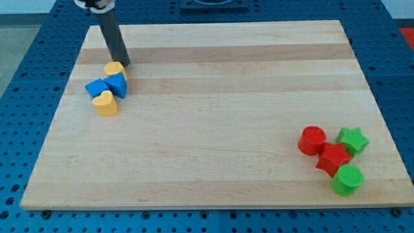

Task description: Move the yellow hexagon bottom right to the blue triangle

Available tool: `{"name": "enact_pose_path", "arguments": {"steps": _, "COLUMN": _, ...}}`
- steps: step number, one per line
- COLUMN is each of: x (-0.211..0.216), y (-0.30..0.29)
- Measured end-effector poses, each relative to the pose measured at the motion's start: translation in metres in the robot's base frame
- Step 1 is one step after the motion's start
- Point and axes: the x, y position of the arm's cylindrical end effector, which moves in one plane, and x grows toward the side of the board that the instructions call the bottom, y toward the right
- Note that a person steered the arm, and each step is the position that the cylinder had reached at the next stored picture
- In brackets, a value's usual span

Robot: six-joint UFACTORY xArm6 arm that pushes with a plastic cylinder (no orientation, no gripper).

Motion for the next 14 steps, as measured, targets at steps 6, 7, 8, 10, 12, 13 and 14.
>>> {"name": "enact_pose_path", "arguments": {"steps": 6, "x": 0.043, "y": 0.012}}
{"name": "enact_pose_path", "arguments": {"steps": 7, "x": 0.046, "y": 0.015}}
{"name": "enact_pose_path", "arguments": {"steps": 8, "x": 0.039, "y": 0.008}}
{"name": "enact_pose_path", "arguments": {"steps": 10, "x": -0.056, "y": 0.036}}
{"name": "enact_pose_path", "arguments": {"steps": 12, "x": 0.004, "y": 0.043}}
{"name": "enact_pose_path", "arguments": {"steps": 13, "x": 0.023, "y": 0.026}}
{"name": "enact_pose_path", "arguments": {"steps": 14, "x": 0.044, "y": 0.023}}
